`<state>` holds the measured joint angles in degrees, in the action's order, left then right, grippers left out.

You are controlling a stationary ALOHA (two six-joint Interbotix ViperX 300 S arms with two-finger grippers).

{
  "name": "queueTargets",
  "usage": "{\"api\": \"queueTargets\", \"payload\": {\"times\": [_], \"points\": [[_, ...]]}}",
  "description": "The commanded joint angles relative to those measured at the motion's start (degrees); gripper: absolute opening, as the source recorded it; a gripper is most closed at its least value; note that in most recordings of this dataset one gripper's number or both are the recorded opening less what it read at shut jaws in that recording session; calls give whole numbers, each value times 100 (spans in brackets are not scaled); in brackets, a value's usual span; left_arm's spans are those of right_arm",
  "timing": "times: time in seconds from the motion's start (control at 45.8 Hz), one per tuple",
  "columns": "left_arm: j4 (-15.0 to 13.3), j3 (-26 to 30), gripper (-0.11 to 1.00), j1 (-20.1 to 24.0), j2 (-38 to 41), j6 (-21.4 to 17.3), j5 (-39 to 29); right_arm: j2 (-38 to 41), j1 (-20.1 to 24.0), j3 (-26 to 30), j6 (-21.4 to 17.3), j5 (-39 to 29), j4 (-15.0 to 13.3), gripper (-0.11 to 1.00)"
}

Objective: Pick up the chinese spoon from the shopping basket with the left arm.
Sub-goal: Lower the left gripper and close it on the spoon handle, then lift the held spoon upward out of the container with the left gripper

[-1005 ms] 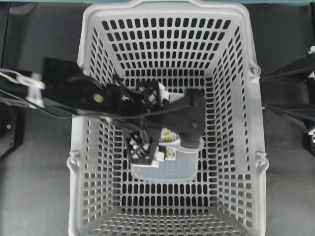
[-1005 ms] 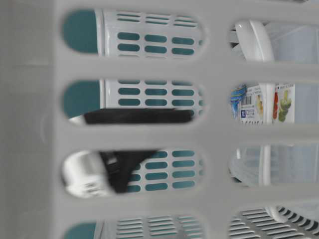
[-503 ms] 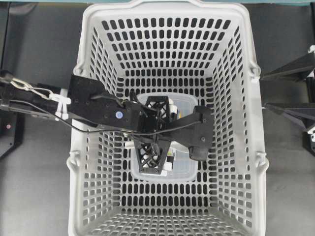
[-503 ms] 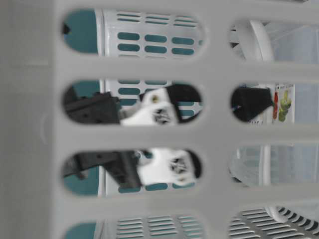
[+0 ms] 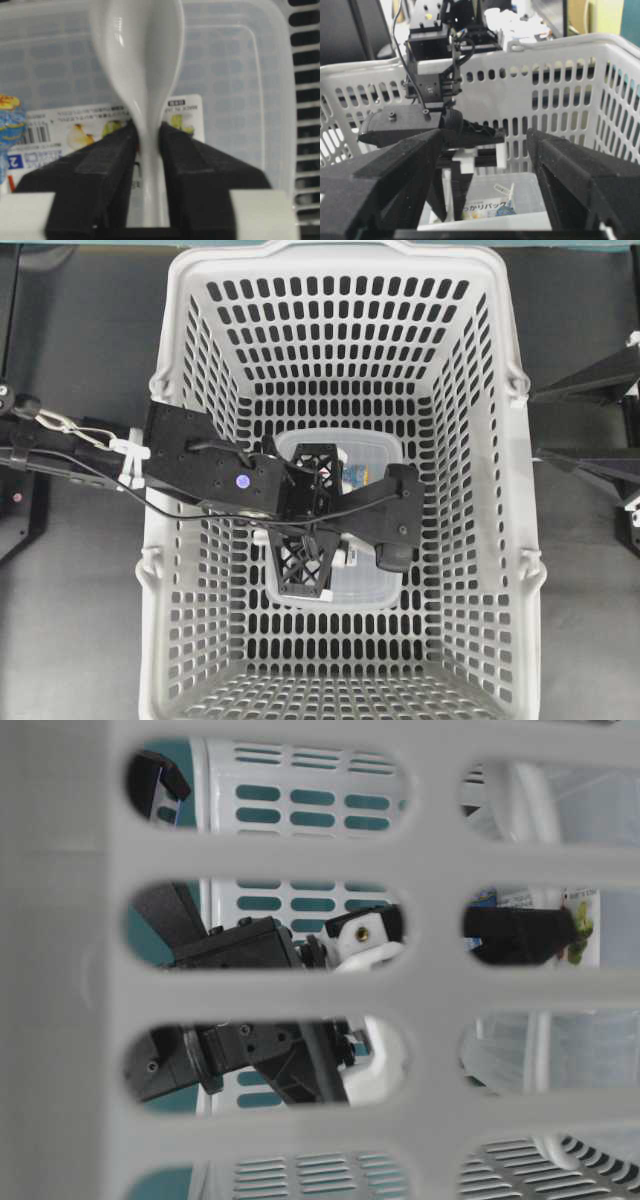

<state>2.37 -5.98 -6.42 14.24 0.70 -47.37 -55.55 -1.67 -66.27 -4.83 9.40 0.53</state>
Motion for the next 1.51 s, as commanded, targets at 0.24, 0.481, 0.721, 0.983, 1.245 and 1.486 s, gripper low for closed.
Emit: {"api": "queueTargets", "payload": {"times": [0.24, 0.481, 0.721, 0.983, 1.245, 1.486], "points": [[18, 747, 14, -9, -747, 62, -606, 26, -26, 62, 0, 35, 18, 66], [26, 2162, 14, -26, -1090, 62, -2065, 18, -44, 70, 0, 70, 18, 66], [18, 2443, 14, -18, -958, 70, -2276, 26, -44, 62, 0, 88, 18, 66], [18, 2443, 14, -9, -923, 79, -2294, 18, -53, 62, 0, 88, 18, 66], [18, 2435, 14, 9, -923, 70, -2303, 26, -44, 70, 0, 88, 18, 66], [18, 2435, 14, 9, -923, 62, -2303, 18, -44, 70, 0, 88, 18, 66]]}}
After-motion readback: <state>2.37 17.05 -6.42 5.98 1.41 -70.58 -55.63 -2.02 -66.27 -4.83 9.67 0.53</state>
